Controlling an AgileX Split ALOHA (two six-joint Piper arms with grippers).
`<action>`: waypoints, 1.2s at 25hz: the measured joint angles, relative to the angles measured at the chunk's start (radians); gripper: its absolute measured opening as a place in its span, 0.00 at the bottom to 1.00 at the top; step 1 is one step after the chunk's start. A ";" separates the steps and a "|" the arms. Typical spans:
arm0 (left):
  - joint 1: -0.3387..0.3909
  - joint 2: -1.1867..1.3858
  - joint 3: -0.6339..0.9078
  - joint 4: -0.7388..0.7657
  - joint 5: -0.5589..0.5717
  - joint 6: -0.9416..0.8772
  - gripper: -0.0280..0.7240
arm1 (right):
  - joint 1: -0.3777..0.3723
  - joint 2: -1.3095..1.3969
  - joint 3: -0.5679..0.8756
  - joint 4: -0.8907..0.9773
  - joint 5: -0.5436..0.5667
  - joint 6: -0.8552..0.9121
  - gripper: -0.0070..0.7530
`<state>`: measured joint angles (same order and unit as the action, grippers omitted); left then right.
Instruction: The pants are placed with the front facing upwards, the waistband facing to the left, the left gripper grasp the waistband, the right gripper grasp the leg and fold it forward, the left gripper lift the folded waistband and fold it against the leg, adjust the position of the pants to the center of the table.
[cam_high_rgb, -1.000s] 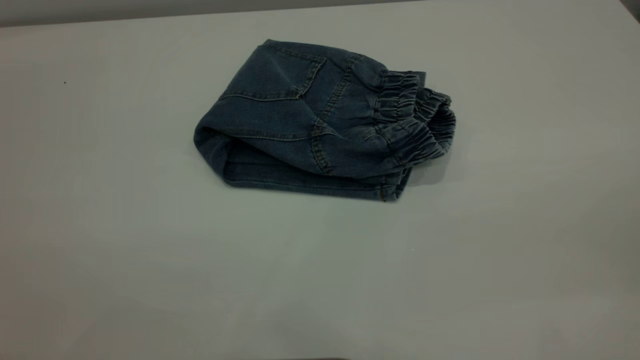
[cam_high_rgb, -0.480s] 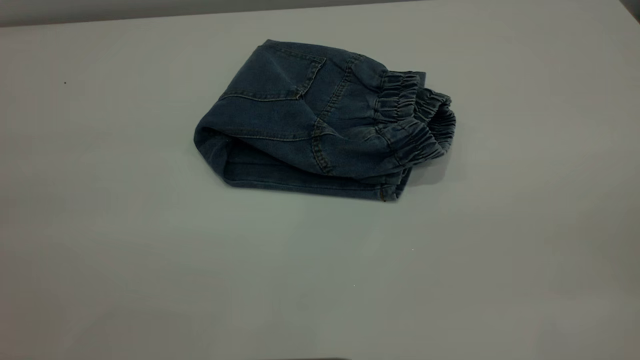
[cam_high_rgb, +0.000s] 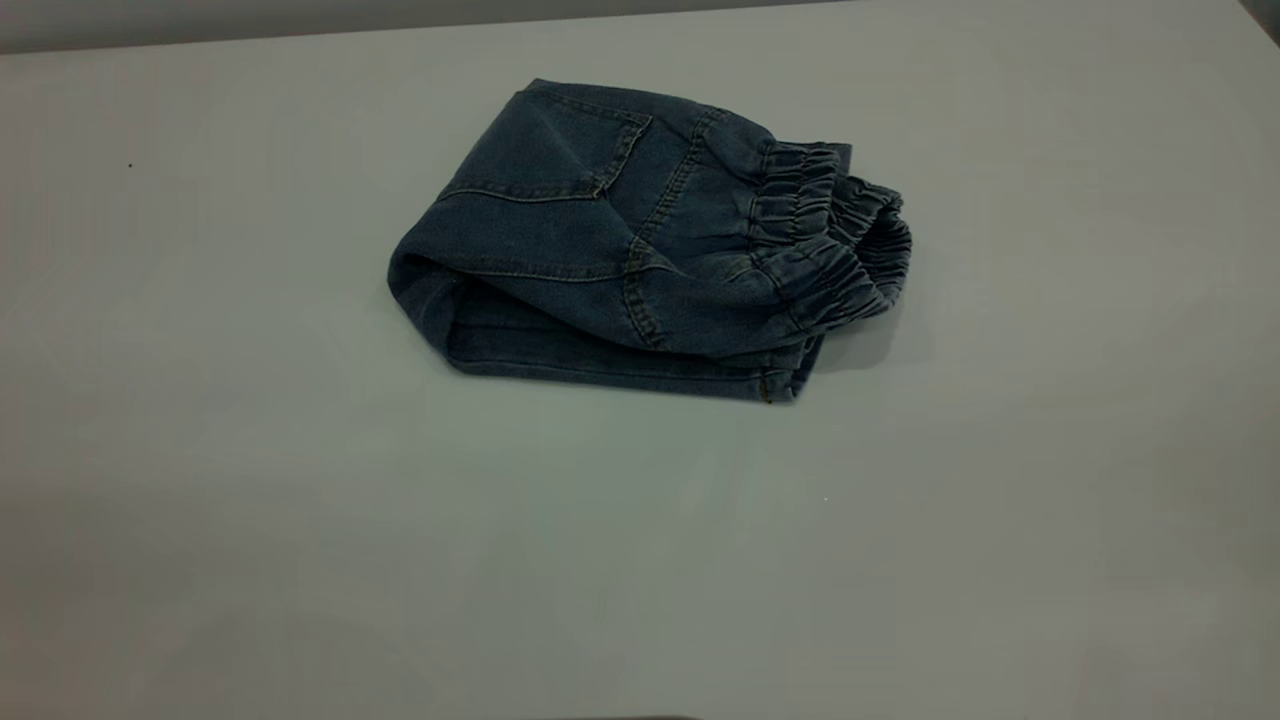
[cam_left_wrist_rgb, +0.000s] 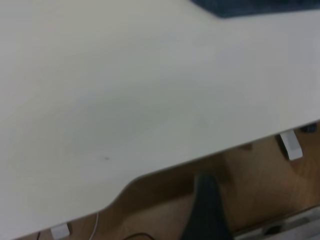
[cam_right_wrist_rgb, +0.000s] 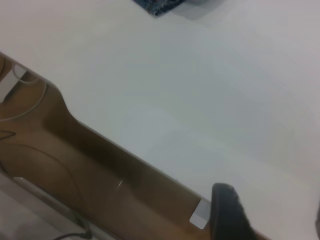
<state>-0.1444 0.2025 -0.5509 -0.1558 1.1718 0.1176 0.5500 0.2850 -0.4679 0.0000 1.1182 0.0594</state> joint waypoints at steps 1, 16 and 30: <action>0.000 -0.004 0.010 0.000 0.000 0.001 0.70 | 0.000 0.000 0.000 0.000 0.000 0.000 0.42; 0.000 -0.012 0.057 0.005 -0.043 0.034 0.70 | -0.093 -0.048 0.000 0.009 0.001 0.000 0.42; 0.049 -0.045 0.057 0.001 -0.044 0.038 0.70 | -0.473 -0.292 0.000 0.008 0.013 0.000 0.41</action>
<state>-0.0958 0.1571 -0.4937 -0.1548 1.1277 0.1553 0.0769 -0.0068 -0.4679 0.0084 1.1312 0.0599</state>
